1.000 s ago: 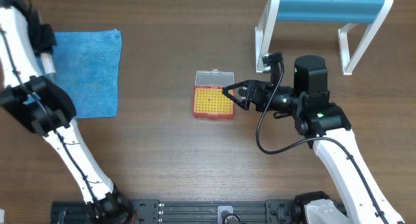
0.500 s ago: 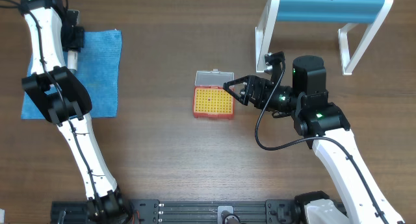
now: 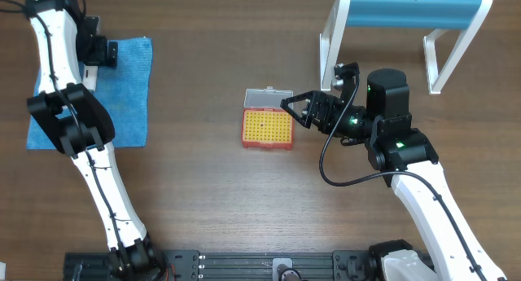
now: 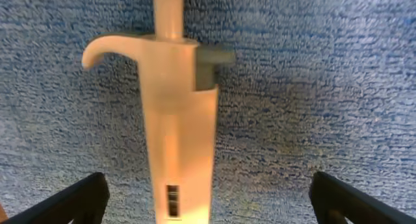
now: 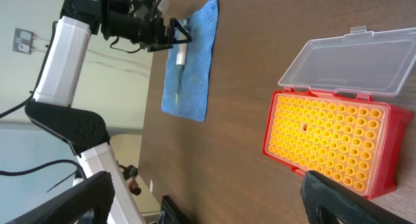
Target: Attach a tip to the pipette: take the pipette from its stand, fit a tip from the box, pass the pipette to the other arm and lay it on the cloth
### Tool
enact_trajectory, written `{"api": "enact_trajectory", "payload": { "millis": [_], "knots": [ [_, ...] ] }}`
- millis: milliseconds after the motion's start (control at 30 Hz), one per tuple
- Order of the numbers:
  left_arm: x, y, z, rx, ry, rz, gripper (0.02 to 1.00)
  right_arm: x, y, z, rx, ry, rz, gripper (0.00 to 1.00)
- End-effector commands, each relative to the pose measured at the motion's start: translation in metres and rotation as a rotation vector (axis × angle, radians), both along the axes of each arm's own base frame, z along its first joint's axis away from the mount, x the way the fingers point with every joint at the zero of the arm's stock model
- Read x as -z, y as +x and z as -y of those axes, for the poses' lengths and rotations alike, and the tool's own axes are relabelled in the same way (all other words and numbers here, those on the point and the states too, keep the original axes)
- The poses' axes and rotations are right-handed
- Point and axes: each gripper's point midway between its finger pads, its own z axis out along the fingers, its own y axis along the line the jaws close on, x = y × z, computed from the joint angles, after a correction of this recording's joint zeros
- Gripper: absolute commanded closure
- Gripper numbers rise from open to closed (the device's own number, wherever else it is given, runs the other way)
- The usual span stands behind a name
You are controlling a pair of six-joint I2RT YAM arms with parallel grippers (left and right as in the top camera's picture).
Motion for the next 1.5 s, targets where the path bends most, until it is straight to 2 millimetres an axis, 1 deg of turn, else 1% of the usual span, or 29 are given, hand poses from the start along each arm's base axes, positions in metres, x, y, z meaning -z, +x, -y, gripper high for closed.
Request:
{"api": "enact_trajectory", "payload": {
  "millis": [33, 100, 133, 200, 267, 300, 333, 367, 433, 467, 500, 533, 600, 633, 667, 700, 733, 767, 800, 833, 900, 967, 1000, 1067, 1167, 1233, 1400, 1433, 1500],
  "knots": [
    [-0.005, -0.013, 0.007, -0.046, -0.033, -0.043, 0.02, 0.001, 0.0, 0.0, 0.009, -0.002, -0.003, 0.071],
    [-0.024, -0.026, 0.015, -0.042, -0.047, -0.079, 0.023, 0.0, 0.001, 0.0, 0.009, -0.003, 0.003, 0.071],
    [-0.04, -0.031, 0.021, -0.043, -0.058, -0.079, 0.023, -0.002, 0.004, 0.001, 0.009, -0.012, 0.037, 0.071],
    [-0.084, -0.035, 0.038, -0.068, -0.099, -0.021, 0.023, -0.007, 0.016, 0.01, 0.061, -0.074, 0.133, 0.069],
    [-0.127, -0.03, 0.057, -0.063, -0.158, 0.094, 0.023, -0.011, 0.018, 0.018, 0.078, -0.1, 0.174, 0.069],
    [-0.157, -0.031, 0.068, -0.045, -0.18, 0.166, 0.02, -0.014, 0.019, 0.025, 0.096, -0.105, 0.185, 0.069],
    [-0.178, -0.033, 0.075, -0.039, -0.188, 0.212, 0.023, -0.017, 0.019, 0.033, 0.099, -0.13, 0.222, 0.069],
    [-0.216, -0.041, 0.088, -0.02, -0.195, 0.295, 0.023, -0.02, 0.016, 0.041, 0.097, -0.165, 0.265, 0.069],
    [-0.276, -0.064, 0.11, 0.028, -0.187, 0.421, 0.023, -0.025, 0.009, 0.056, 0.114, -0.203, 0.298, 0.069],
    [-0.32, -0.09, 0.128, 0.067, -0.166, 0.512, 0.023, -0.029, -0.003, 0.066, 0.108, -0.252, 0.341, 0.071],
    [-0.345, -0.111, 0.141, 0.095, -0.156, 0.568, 0.023, -0.033, -0.011, 0.072, 0.111, -0.277, 0.366, 0.071],
    [-0.372, -0.141, 0.159, 0.118, -0.154, 0.631, 0.02, -0.04, -0.024, 0.083, 0.128, -0.332, 0.416, 0.071],
    [-0.4, -0.193, 0.191, 0.19, -0.18, 0.71, 0.02, -0.048, -0.044, 0.093, 0.141, -0.403, 0.476, 0.071],
    [-0.41, -0.251, 0.216, 0.215, -0.215, 0.763, 0.02, -0.052, -0.077, 0.105, 0.162, -0.503, 0.541, 0.071],
    [-0.406, -0.288, 0.227, 0.215, -0.247, 0.781, 0.02, -0.052, -0.092, 0.108, 0.164, -0.541, 0.572, 0.071],
    [-0.394, -0.318, 0.232, 0.207, -0.272, 0.781, 0.02, -0.048, -0.107, 0.109, 0.15, -0.583, 0.623, 0.071],
    [-0.377, -0.352, 0.234, 0.189, -0.292, 0.789, 0.02, -0.038, -0.119, 0.108, 0.139, -0.607, 0.667, 0.071],
    [-0.358, -0.374, 0.234, 0.154, -0.309, 0.788, 0.02, -0.028, -0.123, 0.108, 0.146, -0.614, 0.681, 0.071],
    [-0.339, -0.39, 0.234, 0.121, -0.325, 0.801, 0.023, -0.014, -0.124, 0.111, 0.164, -0.63, 0.691, 0.069],
    [-0.325, -0.399, 0.234, 0.092, -0.341, 0.831, 0.02, -0.004, -0.123, 0.114, 0.182, -0.639, 0.703, 0.069],
    [-0.307, -0.403, 0.234, 0.049, -0.372, 0.912, 0.023, 0.01, -0.116, 0.12, 0.229, -0.651, 0.703, 0.069],
    [-0.29, -0.404, 0.234, -0.007, -0.409, 0.952, 0.023, 0.034, -0.108, 0.147, 0.326, -0.772, 0.612, 0.069],
    [-0.28, -0.406, 0.234, -0.01, -0.41, 0.943, 0.023, 0.043, -0.107, 0.154, 0.346, -0.804, 0.58, 0.069],
    [-0.267, -0.406, 0.234, -0.016, -0.409, 0.915, 0.023, 0.059, -0.112, 0.156, 0.331, -0.817, 0.52, 0.066],
    [-0.257, -0.403, 0.234, -0.022, -0.407, 0.884, 0.023, 0.073, -0.121, 0.155, 0.303, -0.82, 0.453, 0.066],
    [-0.256, -0.403, 0.234, -0.023, -0.407, 0.882, 0.023, 0.077, -0.124, 0.155, 0.294, -0.821, 0.433, 0.066],
    [-0.255, -0.403, 0.234, -0.021, -0.407, 0.878, 0.023, 0.077, -0.125, 0.155, 0.293, -0.821, 0.432, 0.069],
    [-0.251, -0.402, 0.227, -0.004, -0.357, 0.889, 0.02, 0.077, -0.125, 0.155, 0.294, -0.821, 0.432, 0.069],
    [-0.259, -0.382, 0.223, -0.001, -0.338, 0.996, 0.02, 0.077, -0.125, 0.155, 0.293, -0.821, 0.432, 0.069]
  ]
}}
